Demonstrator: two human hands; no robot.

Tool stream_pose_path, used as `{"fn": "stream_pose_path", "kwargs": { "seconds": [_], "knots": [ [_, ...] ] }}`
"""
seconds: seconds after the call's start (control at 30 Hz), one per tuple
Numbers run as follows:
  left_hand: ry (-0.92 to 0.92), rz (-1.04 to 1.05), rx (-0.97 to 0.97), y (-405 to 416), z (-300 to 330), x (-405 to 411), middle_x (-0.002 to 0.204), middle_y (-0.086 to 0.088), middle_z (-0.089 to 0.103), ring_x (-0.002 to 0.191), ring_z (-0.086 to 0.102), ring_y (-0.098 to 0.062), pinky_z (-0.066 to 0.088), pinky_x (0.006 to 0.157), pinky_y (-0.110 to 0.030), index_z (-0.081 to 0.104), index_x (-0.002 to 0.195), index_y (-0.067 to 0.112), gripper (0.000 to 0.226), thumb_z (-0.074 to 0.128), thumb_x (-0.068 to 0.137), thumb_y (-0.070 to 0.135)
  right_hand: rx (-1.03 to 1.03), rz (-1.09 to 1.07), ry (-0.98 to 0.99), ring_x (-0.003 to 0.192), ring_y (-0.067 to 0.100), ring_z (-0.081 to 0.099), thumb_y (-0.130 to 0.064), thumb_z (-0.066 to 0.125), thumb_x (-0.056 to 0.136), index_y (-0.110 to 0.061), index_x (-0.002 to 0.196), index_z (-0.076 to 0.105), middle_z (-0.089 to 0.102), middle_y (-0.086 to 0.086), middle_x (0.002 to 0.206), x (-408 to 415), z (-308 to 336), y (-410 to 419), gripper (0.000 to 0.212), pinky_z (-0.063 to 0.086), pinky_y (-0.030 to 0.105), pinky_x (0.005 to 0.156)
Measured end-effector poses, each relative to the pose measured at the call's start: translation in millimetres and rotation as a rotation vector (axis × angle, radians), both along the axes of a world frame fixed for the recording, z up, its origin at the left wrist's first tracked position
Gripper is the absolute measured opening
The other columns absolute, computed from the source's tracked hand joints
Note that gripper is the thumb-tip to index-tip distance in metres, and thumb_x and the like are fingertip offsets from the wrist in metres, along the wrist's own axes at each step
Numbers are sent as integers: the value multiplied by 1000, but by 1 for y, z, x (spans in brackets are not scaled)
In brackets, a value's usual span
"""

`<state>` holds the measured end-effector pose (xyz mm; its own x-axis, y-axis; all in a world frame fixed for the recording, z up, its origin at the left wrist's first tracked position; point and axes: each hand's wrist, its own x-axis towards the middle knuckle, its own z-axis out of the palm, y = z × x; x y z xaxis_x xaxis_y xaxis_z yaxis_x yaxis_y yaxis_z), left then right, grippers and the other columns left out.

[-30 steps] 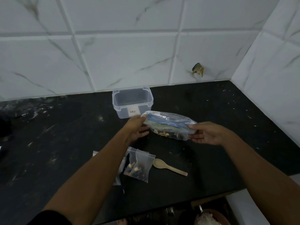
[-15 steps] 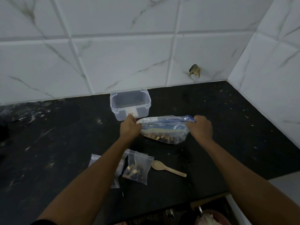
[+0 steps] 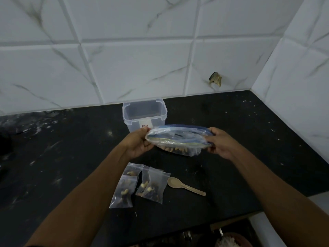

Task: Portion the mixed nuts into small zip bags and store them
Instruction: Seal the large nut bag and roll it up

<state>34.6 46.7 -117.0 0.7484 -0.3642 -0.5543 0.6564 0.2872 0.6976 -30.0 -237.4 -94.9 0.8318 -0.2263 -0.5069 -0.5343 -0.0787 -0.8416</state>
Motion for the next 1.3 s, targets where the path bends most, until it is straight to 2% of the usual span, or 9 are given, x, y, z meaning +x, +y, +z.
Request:
{"fn": "stream_pose_path", "kwargs": {
  "seconds": [0.23,0.33,0.47,0.53,0.63,0.8,0.93,1.1,1.3],
  "knots": [
    [-66,-148,-1,1,11,-5,104,-11,68,84,66,-19,56,67,-25,59,117,10,28,61,89,18,-214,-13,-51,44,9,48,-7,48,97,-16,97,56,62,10,82,-3,-4,4,12,30,18,34],
    [-112,-221,313,-1,13,-1,107,-13,68,89,67,-21,56,67,-27,62,110,6,22,64,89,13,-499,74,-118,46,13,57,-11,50,96,-19,93,52,63,7,80,-5,-4,2,9,40,22,36],
    [-356,-245,856,-11,9,2,93,-11,68,69,64,-13,49,52,-22,62,97,8,20,64,93,27,-993,184,-229,65,23,62,-17,50,94,-23,93,47,60,3,79,-6,-3,7,6,54,41,60],
    [-273,-200,743,-12,9,3,104,-14,67,80,67,-19,53,57,-26,60,109,9,23,57,97,28,-871,166,-252,71,22,61,-13,53,91,-18,94,50,61,5,82,-2,0,7,7,51,39,64],
    [-23,-227,285,-2,18,0,118,-20,67,100,69,-29,60,76,-39,49,126,9,30,53,98,19,-424,45,-181,77,21,64,-5,59,88,-12,94,54,62,10,91,1,6,3,10,56,40,66],
    [-4,-249,-172,12,26,-7,127,-23,62,104,69,-30,58,84,-40,53,131,2,41,53,90,8,8,-210,-37,85,24,63,-4,55,91,-12,99,55,62,14,102,2,9,-3,11,56,38,68],
    [-34,-224,-209,14,20,-8,113,-17,67,93,72,-25,62,74,-34,58,123,4,37,55,87,9,381,-279,101,87,21,66,-13,58,91,-10,113,61,67,11,98,-2,13,-6,23,53,34,67],
    [-41,-45,-189,11,14,-7,94,-9,71,79,70,-18,59,69,-29,64,103,13,21,61,83,21,744,-177,-55,105,25,65,-25,59,80,-9,112,63,69,12,106,-7,16,-14,36,52,40,93],
    [25,105,-173,-9,19,-5,103,-12,69,98,64,-24,46,98,-36,62,106,11,19,58,95,25,800,-79,-140,98,23,69,-31,58,84,-12,113,62,69,11,106,-8,17,-10,35,58,38,84]
  ]
}}
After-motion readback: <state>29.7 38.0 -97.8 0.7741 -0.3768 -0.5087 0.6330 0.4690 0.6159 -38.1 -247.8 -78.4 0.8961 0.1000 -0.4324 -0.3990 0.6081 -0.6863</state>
